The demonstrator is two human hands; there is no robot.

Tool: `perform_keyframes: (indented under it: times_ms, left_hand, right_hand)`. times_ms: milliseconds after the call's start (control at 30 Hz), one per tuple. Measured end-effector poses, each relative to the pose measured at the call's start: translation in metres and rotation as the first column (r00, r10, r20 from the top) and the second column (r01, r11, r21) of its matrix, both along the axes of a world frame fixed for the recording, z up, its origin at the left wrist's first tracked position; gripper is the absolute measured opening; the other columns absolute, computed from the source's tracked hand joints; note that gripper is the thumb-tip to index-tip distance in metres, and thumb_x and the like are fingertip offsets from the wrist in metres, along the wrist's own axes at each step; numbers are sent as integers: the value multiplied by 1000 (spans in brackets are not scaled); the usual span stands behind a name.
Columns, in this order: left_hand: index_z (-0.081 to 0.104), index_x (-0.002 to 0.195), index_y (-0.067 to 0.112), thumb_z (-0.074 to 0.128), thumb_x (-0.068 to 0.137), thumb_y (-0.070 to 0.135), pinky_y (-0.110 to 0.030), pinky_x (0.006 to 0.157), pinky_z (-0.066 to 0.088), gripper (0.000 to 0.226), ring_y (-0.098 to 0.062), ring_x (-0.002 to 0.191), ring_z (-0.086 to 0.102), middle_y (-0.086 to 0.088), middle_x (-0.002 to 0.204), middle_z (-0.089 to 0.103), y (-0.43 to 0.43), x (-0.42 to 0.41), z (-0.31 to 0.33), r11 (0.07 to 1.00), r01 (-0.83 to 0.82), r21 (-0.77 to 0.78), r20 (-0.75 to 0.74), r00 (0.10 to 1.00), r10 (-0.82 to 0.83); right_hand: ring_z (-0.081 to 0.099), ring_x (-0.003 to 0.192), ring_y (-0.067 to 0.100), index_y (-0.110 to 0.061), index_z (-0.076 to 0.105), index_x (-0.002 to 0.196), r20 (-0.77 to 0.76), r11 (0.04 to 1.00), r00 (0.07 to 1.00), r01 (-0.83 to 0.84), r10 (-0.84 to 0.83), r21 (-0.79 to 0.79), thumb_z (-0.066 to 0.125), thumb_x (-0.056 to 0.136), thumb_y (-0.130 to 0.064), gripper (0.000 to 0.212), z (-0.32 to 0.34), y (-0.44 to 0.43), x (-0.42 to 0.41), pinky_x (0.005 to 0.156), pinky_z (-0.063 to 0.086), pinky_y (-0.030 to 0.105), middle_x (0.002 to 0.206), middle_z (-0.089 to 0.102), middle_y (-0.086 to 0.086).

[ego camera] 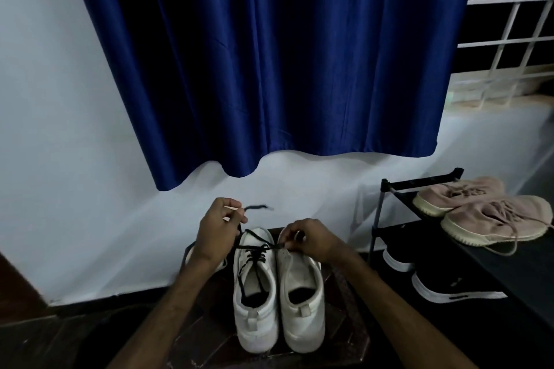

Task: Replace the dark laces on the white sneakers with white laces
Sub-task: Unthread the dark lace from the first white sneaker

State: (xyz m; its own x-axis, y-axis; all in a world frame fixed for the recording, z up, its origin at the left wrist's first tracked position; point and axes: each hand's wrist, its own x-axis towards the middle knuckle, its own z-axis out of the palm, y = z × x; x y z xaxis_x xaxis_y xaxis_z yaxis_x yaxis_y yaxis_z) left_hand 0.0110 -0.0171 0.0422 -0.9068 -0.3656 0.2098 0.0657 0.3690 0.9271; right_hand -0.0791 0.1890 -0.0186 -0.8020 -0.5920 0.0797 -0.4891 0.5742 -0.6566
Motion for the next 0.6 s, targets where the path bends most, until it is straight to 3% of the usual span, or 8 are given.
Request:
perform_keyframes:
  times_ms: [100, 200, 300, 400, 500, 600]
  left_hand:
    - [56, 93, 26, 58, 96, 24, -29, 53, 44, 5, -11, 53, 52, 2, 70, 67, 7, 7, -9, 999, 10, -33, -30, 999, -11]
    - [57, 86, 30, 51, 94, 52, -35, 64, 53, 24, -8, 55, 60, 7, 65, 67, 17, 14, -19, 950, 65, -305, 61, 997, -49]
    - [60, 90, 29, 53, 86, 62, -29, 77, 50, 34, -9, 85, 65, 11, 86, 68, 36, 17, -21, 780, 157, -605, 200, 979, -43]
    - [57, 91, 29, 58, 83, 58, -29, 82, 42, 31, -14, 104, 57, 11, 101, 62, 54, 16, -25, 706, 186, -683, 245, 969, -18]
    - [58, 92, 29, 52, 81, 65, -30, 85, 41, 37, -15, 109, 55, 11, 105, 62, 58, 16, -34, 673, 182, -717, 281, 959, 39]
    - [54, 110, 38, 41, 81, 74, -34, 92, 37, 48, -9, 116, 46, 16, 115, 51, 55, 18, -45, 589, 154, -793, 162, 986, -39]
  right_hand:
    - [64, 77, 0, -49, 63, 72, 3, 990, 993, 120, -120, -77, 64, 72, -36, 13, -9, -5, 5, 82, 54, 35, 77, 69, -23]
    - [68, 81, 13, -42, 61, 72, 123, 915, 953, 301, -277, -270, 54, 80, -34, 13, -35, -5, -1, 84, 54, 41, 80, 72, -10]
    - [69, 80, 35, -23, 59, 82, 382, 707, 852, 515, -358, -485, 44, 96, -21, 21, -33, -7, 3, 81, 55, 52, 79, 72, 14]
    - [69, 66, 35, 0, 48, 91, 586, 548, 775, 604, -237, -578, 30, 105, -6, 24, -10, -9, 18, 65, 57, 41, 65, 67, 19]
    - [67, 66, 41, 4, 49, 98, 579, 523, 774, 614, -255, -591, 34, 103, -4, 18, -7, -9, 17, 62, 57, 43, 62, 64, 20]
    - [67, 67, 42, -10, 51, 96, 464, 573, 774, 631, -430, -523, 46, 99, -8, 6, -9, -1, 12, 72, 56, 56, 65, 66, 19]
